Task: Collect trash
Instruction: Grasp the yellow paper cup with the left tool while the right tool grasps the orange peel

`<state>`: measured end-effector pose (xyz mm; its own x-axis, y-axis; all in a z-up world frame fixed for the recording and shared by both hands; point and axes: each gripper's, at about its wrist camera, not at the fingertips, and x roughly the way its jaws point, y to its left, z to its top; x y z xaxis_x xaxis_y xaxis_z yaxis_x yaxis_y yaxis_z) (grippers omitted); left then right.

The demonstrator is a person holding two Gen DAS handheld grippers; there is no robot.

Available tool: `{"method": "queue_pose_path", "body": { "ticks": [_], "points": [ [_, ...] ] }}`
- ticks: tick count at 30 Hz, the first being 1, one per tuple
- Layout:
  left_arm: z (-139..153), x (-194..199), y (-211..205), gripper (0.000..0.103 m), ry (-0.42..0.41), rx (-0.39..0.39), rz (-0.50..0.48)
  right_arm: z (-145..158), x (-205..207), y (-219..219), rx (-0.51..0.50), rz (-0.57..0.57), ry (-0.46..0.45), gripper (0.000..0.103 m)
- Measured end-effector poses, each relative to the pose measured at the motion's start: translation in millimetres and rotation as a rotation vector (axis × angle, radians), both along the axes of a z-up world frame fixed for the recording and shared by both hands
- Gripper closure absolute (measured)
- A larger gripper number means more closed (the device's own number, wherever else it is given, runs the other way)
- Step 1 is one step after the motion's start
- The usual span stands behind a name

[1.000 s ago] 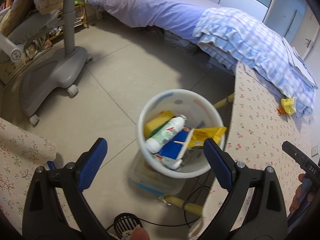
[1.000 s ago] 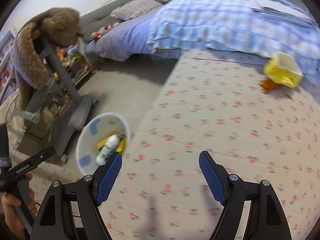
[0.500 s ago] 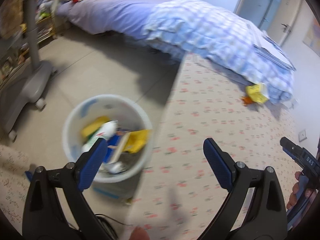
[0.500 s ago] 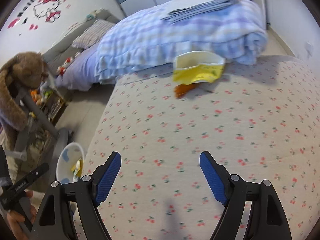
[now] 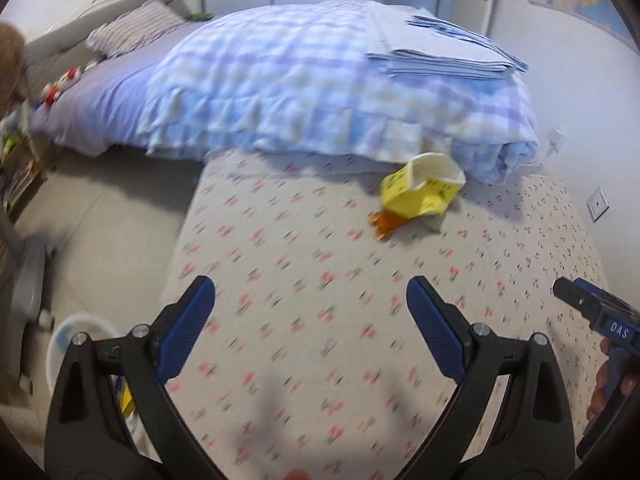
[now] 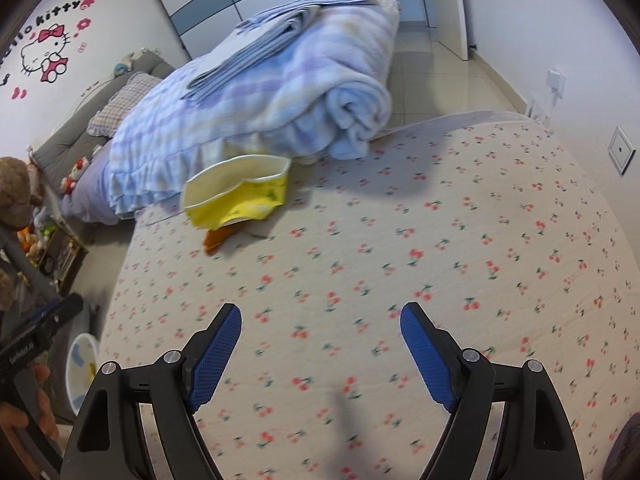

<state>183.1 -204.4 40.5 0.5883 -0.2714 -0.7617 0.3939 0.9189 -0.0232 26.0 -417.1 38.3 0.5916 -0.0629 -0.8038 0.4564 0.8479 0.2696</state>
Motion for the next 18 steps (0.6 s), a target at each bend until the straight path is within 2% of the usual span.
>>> {"method": "queue_pose_path", "body": {
  "ticks": [2,5,7,10,11,13,15,17,18],
  "points": [
    [-6,9,-21,0.009,-0.011,0.000,-0.030,-5,0,-13,0.017,-0.018,0.001,0.020],
    [-16,22,-46,0.018,-0.009,-0.008,-0.051,-16,1,-26,0.042,-0.039,0.010,0.020],
    [-23,33,-59,0.031,-0.003,-0.026,-0.047,-21,2,-32,0.048,-0.048,0.020,0.020],
    [-31,47,-72,0.043,0.004,-0.102,-0.036,-26,3,-39,0.046,-0.052,0.030,0.020],
    [-32,49,-74,0.046,0.004,-0.116,-0.034,-28,3,-42,0.044,-0.054,0.032,0.020],
    [-36,57,-81,0.058,0.005,-0.144,-0.031,-29,4,-45,0.045,-0.059,0.034,0.020],
    [-41,65,-87,0.063,0.016,-0.165,-0.030,-32,4,-49,0.050,-0.070,0.038,0.020],
    [-45,72,-91,0.077,0.026,-0.177,-0.021,-35,6,-52,0.055,-0.078,0.044,0.020],
    [-47,76,-92,0.080,0.035,-0.188,-0.016,-37,6,-52,0.057,-0.081,0.048,0.020]
  ]
}}
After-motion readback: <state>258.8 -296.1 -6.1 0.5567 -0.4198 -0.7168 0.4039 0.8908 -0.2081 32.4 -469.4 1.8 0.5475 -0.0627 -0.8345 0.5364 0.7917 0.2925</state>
